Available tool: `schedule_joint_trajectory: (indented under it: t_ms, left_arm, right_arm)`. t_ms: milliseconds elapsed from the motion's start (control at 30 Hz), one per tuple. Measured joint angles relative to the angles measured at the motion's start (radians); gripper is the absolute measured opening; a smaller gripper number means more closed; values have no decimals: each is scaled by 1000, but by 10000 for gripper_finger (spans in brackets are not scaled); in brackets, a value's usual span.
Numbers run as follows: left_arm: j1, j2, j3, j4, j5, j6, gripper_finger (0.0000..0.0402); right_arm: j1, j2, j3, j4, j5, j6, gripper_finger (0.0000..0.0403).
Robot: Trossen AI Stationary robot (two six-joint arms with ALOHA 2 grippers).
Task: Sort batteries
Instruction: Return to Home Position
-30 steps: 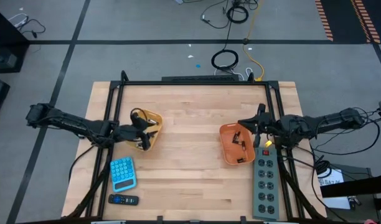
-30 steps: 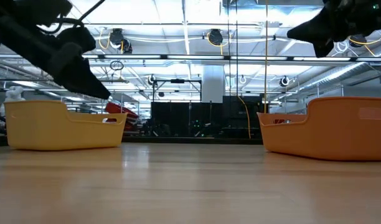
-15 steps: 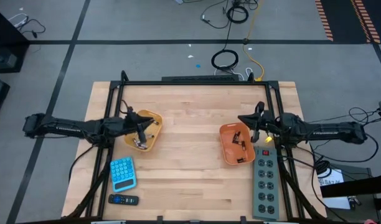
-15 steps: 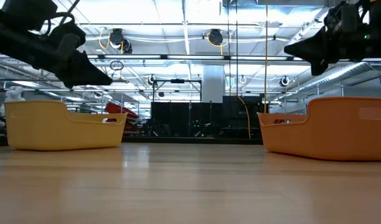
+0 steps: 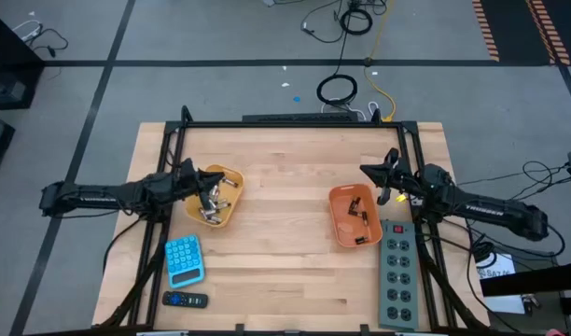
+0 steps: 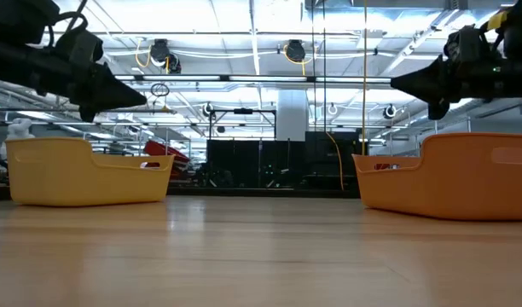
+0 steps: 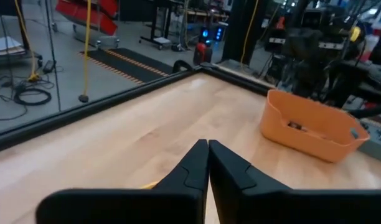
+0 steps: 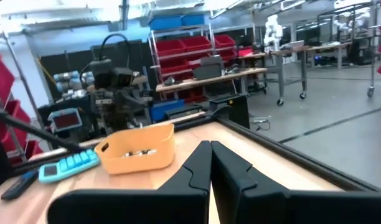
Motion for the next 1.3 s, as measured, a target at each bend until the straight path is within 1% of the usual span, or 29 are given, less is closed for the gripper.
schedule_joint_trajectory:
  t_ms: [100,267,333,533,633,767,867,967,1067,1133,1200,1300]
  left_arm:
    - [-16,-9,-11,12,0,-21,16]
    - [-45,-27,-82,7,-22,-66,12]
    - [-57,-28,-82,-14,-36,-75,11]
    - [-76,-28,-82,25,-39,-25,11]
    - [-76,-28,-82,54,-39,-25,11]
    - [-76,-27,-83,82,-38,-25,10]
    - [-76,-28,-83,85,-38,-25,10]
    - [-76,-28,-83,84,-37,-15,10]
    - [-76,-27,-83,78,-37,39,10]
    - [-76,-27,-83,78,-38,56,10]
    - [-76,-27,-83,78,-38,58,10]
    - [-76,-27,-83,78,-38,57,10]
  right_arm:
    - [-11,-26,1,2,-1,1,0]
    - [-13,-61,2,1,11,-58,0]
    - [-13,-74,2,3,40,-82,0]
    - [-12,-89,2,1,137,-129,0]
    - [-12,-89,2,-8,135,-114,0]
    - [-12,-88,2,-51,134,-79,0]
    - [-12,-88,2,-83,134,-92,0]
    - [-12,-88,2,-168,134,-154,0]
    - [-12,-86,2,-275,143,-305,0]
    - [-12,-85,2,-331,140,-365,0]
    - [-12,-84,3,-364,134,-378,0]
    - [-12,-80,3,-364,133,-362,0]
